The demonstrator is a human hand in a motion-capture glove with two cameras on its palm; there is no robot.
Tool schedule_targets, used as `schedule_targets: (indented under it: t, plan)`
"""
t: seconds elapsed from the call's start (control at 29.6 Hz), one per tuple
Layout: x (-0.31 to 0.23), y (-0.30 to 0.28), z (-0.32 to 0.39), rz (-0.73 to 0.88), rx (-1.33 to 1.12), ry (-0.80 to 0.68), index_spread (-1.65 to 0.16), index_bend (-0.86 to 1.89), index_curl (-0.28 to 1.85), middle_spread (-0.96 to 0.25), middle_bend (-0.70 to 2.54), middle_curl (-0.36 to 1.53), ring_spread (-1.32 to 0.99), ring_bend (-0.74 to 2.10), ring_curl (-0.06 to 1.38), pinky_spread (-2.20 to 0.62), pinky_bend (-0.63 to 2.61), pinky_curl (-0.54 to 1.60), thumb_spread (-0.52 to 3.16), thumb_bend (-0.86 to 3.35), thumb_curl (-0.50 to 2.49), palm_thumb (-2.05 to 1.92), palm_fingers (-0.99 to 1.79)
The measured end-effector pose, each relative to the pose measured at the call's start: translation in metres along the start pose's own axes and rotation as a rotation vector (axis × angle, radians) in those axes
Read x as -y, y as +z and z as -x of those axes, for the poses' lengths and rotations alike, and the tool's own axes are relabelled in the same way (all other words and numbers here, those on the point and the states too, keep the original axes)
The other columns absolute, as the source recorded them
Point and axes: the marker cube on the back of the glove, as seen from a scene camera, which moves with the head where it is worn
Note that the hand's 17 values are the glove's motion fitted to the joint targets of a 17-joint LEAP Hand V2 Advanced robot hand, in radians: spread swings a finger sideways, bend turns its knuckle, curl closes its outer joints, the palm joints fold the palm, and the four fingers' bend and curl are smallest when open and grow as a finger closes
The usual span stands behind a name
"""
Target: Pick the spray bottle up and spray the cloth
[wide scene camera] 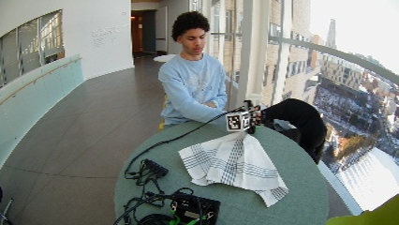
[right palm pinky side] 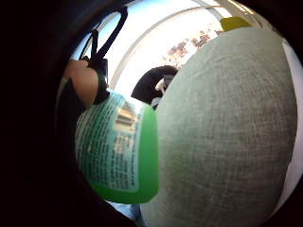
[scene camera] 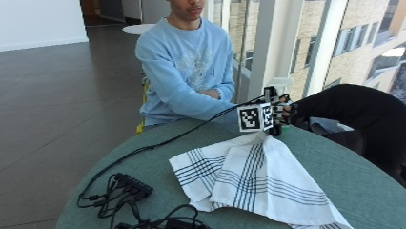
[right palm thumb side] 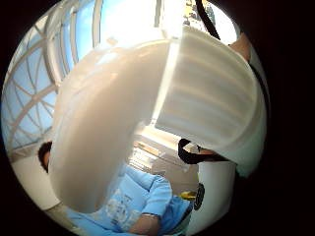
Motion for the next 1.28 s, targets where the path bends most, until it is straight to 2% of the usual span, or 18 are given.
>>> schedule_targets:
  t: [0.78,0.91,1.05,1.28]
  plan:
    - [-0.006,0.009,-0.014,-0.060,-0.021,0.015,-0.26,0.15,0.42,-0.11,0.17,0.36,-0.10,0.34,0.37,0.01,0.20,0.38,1.01,-0.02,0.53,0.89,1.03]
    - [-0.016,0.001,-0.002,-0.072,-0.045,0.018,-0.31,-0.04,0.34,-0.10,0.21,0.38,-0.10,0.37,0.39,0.02,0.29,0.41,1.02,-0.04,0.51,0.86,0.89]
    - [-0.038,-0.015,0.014,-0.083,-0.119,0.012,-0.33,-0.02,0.29,-0.10,0.23,0.39,-0.09,0.38,0.40,0.04,0.36,0.43,1.01,-0.06,0.47,0.79,0.76]
    - [-0.092,-0.070,0.036,-0.016,-0.403,0.004,-0.34,0.07,0.24,-0.09,0.24,0.40,-0.08,0.38,0.38,0.06,0.39,0.42,1.00,-0.06,0.42,0.68,0.74]
